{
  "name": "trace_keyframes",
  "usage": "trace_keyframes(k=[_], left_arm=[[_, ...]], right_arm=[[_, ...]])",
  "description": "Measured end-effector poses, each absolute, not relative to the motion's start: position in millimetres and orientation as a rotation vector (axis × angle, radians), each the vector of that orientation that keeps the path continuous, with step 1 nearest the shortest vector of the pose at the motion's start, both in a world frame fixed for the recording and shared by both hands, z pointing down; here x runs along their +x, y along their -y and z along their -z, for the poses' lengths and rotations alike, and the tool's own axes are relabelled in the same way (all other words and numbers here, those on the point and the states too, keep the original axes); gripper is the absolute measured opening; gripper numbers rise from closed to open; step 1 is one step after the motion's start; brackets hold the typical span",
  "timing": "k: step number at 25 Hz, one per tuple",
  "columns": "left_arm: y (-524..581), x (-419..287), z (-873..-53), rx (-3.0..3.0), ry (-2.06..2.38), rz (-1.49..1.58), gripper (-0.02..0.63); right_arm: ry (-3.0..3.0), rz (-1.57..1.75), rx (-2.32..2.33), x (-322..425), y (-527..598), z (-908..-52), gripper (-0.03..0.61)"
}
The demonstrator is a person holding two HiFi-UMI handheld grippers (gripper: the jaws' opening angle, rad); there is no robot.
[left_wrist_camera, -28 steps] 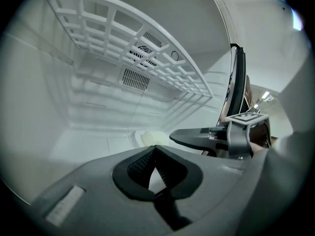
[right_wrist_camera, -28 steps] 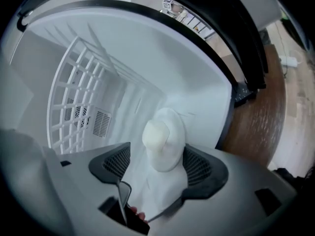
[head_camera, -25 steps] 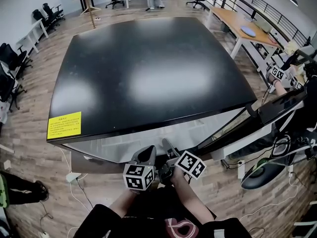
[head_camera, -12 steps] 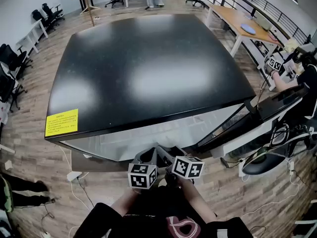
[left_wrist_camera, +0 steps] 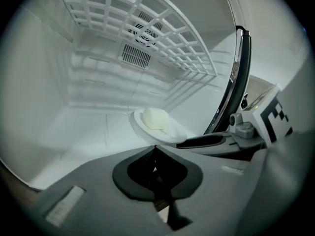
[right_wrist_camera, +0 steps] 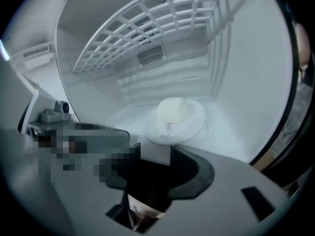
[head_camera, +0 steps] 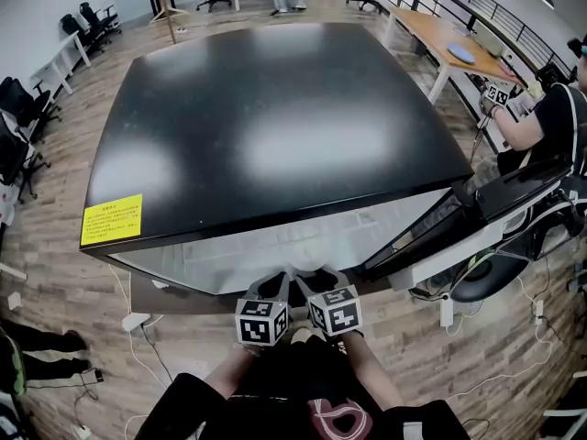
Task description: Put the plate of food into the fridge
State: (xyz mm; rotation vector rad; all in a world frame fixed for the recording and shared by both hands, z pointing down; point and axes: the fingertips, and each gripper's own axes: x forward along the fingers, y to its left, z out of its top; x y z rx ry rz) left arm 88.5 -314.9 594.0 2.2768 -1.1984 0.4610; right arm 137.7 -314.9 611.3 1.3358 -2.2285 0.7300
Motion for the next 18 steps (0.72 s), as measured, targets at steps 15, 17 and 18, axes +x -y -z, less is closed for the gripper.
trace_keyframes(k=[15, 17, 18], left_arm=[[310.0, 105.4, -597.9, 2.28, 1.17, -0.443, 0.008], [308.1, 105.4, -596.3, 2.289, 1.167, -0.434, 0.008], [306.9, 105.0, -595.0, 2.294, 1.165, -0.428, 0.008]], right_arm=[[2.123, -0.568, 1.453, 170.4, 303.9, -607.5, 0.008], [2.146, -0.574, 1.474, 168.7, 300.9, -602.7, 0.009], [2.155, -0.561, 1.49, 167.7, 299.3, -599.2, 0.008]])
